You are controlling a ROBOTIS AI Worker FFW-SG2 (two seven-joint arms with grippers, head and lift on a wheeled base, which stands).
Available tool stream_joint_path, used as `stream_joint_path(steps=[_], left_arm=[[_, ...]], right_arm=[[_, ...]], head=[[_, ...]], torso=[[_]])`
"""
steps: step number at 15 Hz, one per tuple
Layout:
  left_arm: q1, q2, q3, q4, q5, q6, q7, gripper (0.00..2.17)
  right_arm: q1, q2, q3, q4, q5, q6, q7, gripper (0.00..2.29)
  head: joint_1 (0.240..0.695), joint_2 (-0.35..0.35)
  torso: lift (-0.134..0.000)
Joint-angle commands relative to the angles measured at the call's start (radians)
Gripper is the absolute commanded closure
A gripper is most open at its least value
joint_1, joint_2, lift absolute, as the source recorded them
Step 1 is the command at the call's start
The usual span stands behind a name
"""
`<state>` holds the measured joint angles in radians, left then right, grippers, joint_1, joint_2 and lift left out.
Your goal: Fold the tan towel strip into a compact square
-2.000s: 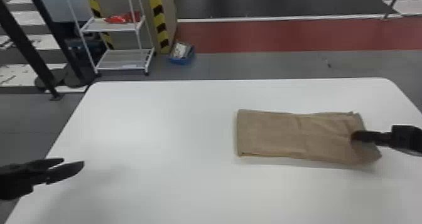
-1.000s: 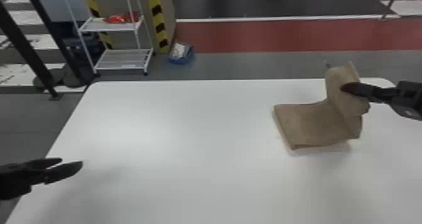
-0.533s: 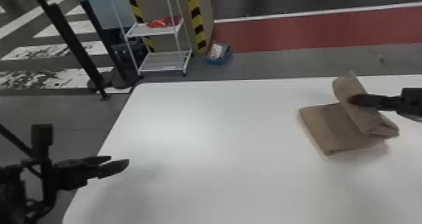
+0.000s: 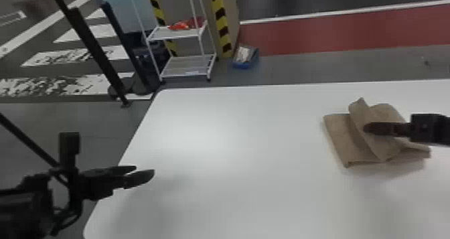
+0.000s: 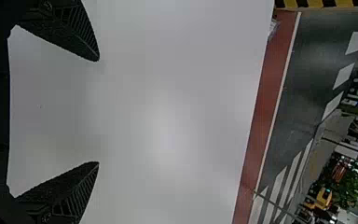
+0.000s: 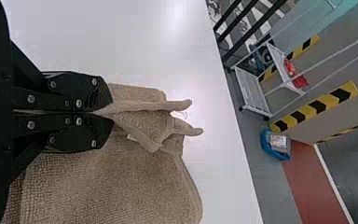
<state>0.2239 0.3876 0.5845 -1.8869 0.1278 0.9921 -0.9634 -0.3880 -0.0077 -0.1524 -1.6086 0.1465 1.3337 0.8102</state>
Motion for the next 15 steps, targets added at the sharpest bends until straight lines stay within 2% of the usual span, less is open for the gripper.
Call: stream_joint_path(steps=[1, 2, 4, 6, 7, 9, 10, 11, 12, 13, 14, 15], left_arm=[[0.002, 0.002, 0.001, 0.009, 0.001, -0.020, -0.003, 0.09], [0.002, 0.002, 0.005, 0.014, 0.001, -0.026, -0.003, 0.09], [0.002, 0.004, 0.008, 0.017, 0.001, -0.029, -0.005, 0.09], [0.003, 0.005, 0.008, 0.019, 0.003, -0.032, -0.005, 0.09], [0.002, 0.005, 0.008, 0.020, 0.003, -0.032, -0.005, 0.09], [0.003, 0.005, 0.005, 0.022, 0.003, -0.039, -0.005, 0.09], [0.003, 0.004, 0.003, 0.022, 0.003, -0.039, -0.005, 0.09], [0.003, 0.004, 0.003, 0.022, 0.004, -0.039, -0.008, 0.09], [0.006, 0.004, 0.005, 0.022, 0.006, -0.039, -0.008, 0.09], [0.009, 0.004, 0.005, 0.022, 0.006, -0.039, -0.008, 0.09], [0.012, 0.004, 0.009, 0.022, 0.007, -0.042, -0.009, 0.09], [0.017, 0.005, 0.015, 0.022, 0.010, -0.048, -0.011, 0.09]], right_arm=[[0.011, 0.009, 0.020, 0.015, -0.010, -0.043, 0.001, 0.41], [0.018, 0.009, 0.019, 0.015, -0.036, -0.061, 0.001, 0.00], [0.024, 0.009, -0.018, 0.015, -0.120, -0.070, 0.021, 0.00], [0.024, 0.009, -0.092, 0.015, -0.234, -0.095, 0.021, 0.05], [0.024, 0.009, -0.110, 0.015, -0.252, -0.119, 0.018, 0.06], [0.029, 0.009, -0.107, 0.016, -0.226, -0.172, -0.034, 0.13], [0.029, 0.009, -0.095, 0.033, -0.192, -0.205, -0.054, 0.32], [0.027, 0.009, -0.087, 0.065, -0.159, -0.264, -0.059, 0.69], [0.024, 0.009, -0.075, 0.085, -0.128, -0.300, -0.080, 1.34], [0.024, 0.009, -0.052, 0.088, -0.081, -0.310, -0.109, 1.81], [0.026, 0.009, -0.016, 0.088, -0.008, -0.310, -0.164, 2.10], [0.026, 0.009, -0.007, 0.088, 0.027, -0.316, -0.218, 2.13]], head=[[0.695, 0.303], [0.695, 0.311], [0.695, 0.324], [0.695, 0.341], [0.695, 0.342], [0.695, 0.335], [0.695, 0.327], [0.695, 0.310], [0.695, 0.302], [0.695, 0.296], [0.695, 0.288], [0.695, 0.282]], torso=[[-0.128], [-0.128], [-0.128], [-0.128], [-0.128], [-0.128], [-0.128], [-0.128], [-0.128], [-0.128], [-0.128], [-0.128]])
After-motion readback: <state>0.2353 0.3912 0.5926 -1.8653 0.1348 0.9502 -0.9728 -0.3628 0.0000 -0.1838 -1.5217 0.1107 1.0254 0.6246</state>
